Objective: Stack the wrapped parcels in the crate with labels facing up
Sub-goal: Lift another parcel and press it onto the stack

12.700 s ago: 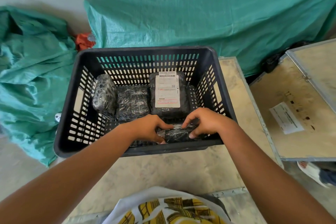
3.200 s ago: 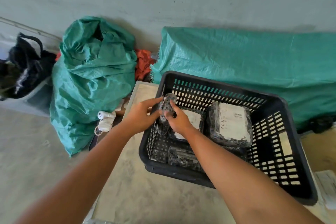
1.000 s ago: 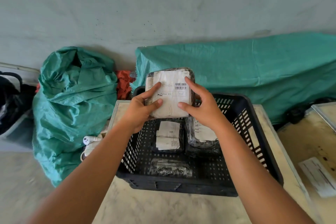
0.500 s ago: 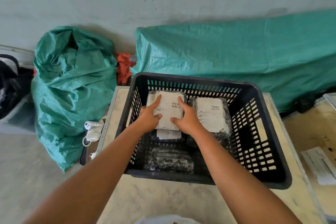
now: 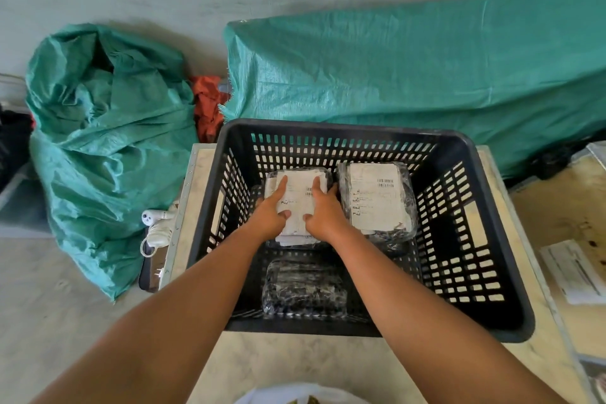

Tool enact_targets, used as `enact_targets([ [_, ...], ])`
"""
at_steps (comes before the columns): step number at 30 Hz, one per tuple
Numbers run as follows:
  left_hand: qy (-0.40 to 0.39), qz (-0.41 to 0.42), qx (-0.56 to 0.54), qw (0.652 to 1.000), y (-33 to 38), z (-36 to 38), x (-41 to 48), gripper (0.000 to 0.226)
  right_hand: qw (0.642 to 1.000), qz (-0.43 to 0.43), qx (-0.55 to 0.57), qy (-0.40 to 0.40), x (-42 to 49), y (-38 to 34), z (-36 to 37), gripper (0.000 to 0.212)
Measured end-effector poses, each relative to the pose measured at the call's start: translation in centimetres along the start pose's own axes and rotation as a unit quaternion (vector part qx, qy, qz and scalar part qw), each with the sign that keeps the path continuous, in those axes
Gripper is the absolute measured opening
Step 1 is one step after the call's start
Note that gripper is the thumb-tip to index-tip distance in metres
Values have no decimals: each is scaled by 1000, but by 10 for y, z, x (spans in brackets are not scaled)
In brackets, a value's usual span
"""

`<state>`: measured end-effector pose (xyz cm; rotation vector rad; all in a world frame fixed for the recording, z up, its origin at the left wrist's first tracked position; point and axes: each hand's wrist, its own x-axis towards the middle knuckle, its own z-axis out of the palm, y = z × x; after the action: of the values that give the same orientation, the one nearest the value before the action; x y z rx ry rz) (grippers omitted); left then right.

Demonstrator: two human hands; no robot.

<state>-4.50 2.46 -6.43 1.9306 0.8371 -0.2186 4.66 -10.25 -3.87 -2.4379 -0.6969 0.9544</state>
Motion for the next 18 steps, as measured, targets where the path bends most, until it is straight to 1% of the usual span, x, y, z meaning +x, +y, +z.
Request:
enact_targets([
  [4, 18, -10, 32, 999, -7, 6, 7, 90, 1000, 12, 7, -10, 4, 3, 5, 100],
  [10, 4, -9, 39, 999, -10, 5, 17, 88, 999, 36, -16, -35, 9, 1, 1, 98],
  [18, -11, -15, 36, 999, -12, 3, 21, 87, 998, 34, -13, -47, 8, 0, -1, 99],
])
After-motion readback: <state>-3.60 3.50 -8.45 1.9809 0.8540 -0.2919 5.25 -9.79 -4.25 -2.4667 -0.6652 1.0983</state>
